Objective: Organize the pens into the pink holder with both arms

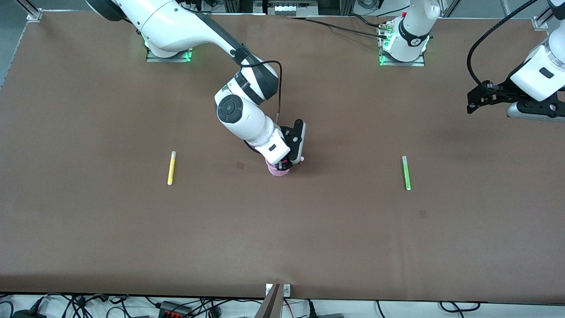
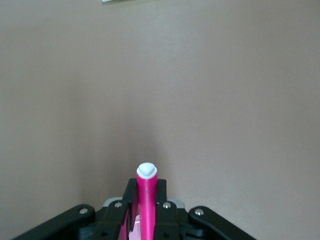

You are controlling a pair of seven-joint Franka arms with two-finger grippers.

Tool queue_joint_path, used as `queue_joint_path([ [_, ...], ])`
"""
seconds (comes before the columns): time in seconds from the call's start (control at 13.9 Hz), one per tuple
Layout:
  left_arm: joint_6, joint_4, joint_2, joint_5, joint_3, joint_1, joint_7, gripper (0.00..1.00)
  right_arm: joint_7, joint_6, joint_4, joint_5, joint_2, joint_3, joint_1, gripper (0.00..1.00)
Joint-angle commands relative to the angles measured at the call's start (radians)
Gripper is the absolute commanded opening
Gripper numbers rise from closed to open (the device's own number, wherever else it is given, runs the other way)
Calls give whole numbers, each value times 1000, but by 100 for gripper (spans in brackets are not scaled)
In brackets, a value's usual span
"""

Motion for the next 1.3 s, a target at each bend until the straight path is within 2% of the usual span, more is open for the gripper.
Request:
queue_joint_path([
  [0.0,-12,0,-7,-19,4,1,-3,100,-8,-3,-28,-11,-13,0,0,2],
  [0.07,-12,0,-7,-19,4,1,-3,100,-14,-3,-43,-11,-16,0,-3,2],
  [0.14,-13,0,-7,-19,4,1,-3,100,-20,-3,-48,-12,-15,-2,-3,7],
  [0.22,-13,0,-8,-19,4,1,-3,100,-20,-3,-48,-12,-13,-2,-3,16],
  [0.29,-13,0,-8,-19,4,1,-3,100,-16,0,-48,-11,-13,-3,-5,37],
  [0.36,-13,0,-8,-19,4,1,-3,100,-14,1,-47,-11,-16,-3,-7,99],
  [0.87,-13,0,-7,-20,2,-1,-3,100,27,-17,-43,-8,-85,0,-7,100],
  [1.23,-13,0,-7,-20,2,1,-3,100,242,-175,-42,-8,-191,-9,-19,100],
])
